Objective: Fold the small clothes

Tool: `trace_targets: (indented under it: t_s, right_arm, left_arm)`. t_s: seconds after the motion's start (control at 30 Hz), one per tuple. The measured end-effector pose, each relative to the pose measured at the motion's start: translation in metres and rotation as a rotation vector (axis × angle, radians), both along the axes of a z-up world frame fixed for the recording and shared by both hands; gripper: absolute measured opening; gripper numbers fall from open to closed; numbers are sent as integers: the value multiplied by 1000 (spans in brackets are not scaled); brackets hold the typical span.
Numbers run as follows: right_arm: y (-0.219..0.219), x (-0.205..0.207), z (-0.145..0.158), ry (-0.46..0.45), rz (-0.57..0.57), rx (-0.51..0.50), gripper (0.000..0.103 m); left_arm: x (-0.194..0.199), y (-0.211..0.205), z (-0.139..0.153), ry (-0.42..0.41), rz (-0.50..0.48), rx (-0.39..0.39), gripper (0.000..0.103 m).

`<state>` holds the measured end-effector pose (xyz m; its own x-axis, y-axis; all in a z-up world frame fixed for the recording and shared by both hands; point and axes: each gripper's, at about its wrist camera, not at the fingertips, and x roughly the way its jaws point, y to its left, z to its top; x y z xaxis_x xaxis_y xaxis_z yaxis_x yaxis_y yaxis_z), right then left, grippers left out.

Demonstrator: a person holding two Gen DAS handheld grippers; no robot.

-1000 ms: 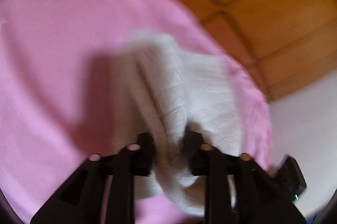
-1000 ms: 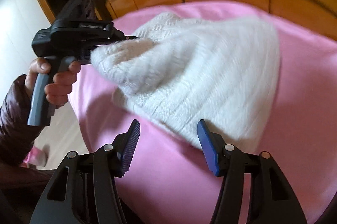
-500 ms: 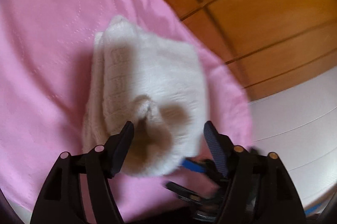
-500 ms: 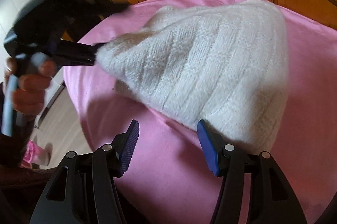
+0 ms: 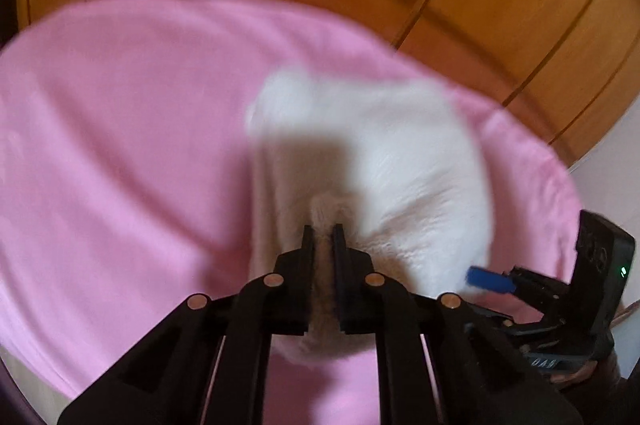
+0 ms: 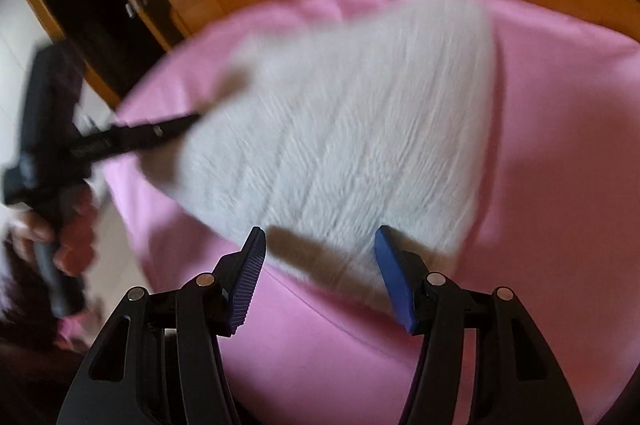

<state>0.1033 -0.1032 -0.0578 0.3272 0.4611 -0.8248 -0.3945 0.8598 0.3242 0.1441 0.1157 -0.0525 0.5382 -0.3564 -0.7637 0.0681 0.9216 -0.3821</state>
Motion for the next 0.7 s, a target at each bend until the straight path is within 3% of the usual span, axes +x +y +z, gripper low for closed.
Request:
trace_targets:
  t_s: [0.07,0.17,0.23,0.33,0.4,0.53,0.7]
  right_arm:
    - [8,-7,2,-43,35,-49,57]
    - [2,0,22,-19,73,-27,57]
    - [-2,10,41,-58,75,-14,57]
    - [8,43,79,-141,81,2,57]
    - [22,72,87,-160,94,7,57]
    - [66,139,73,-42,136,47,57]
    - [118,173,42,-29,217,-108,70]
  left_arm:
    - [-7,-2,-9,-7,10,-31,9]
    - [-14,6,-7,-40,43,-90,12]
    - [-16,11,-7,-57,61,-126,12]
    - [-16,4,-9,-74,57,-122,12]
    - [-19,1,-6,-94,45,-102,12]
    - [-22,-2,-7,-117,39,-82,12]
    - [-25,-4,-7,-151,20,-56,12]
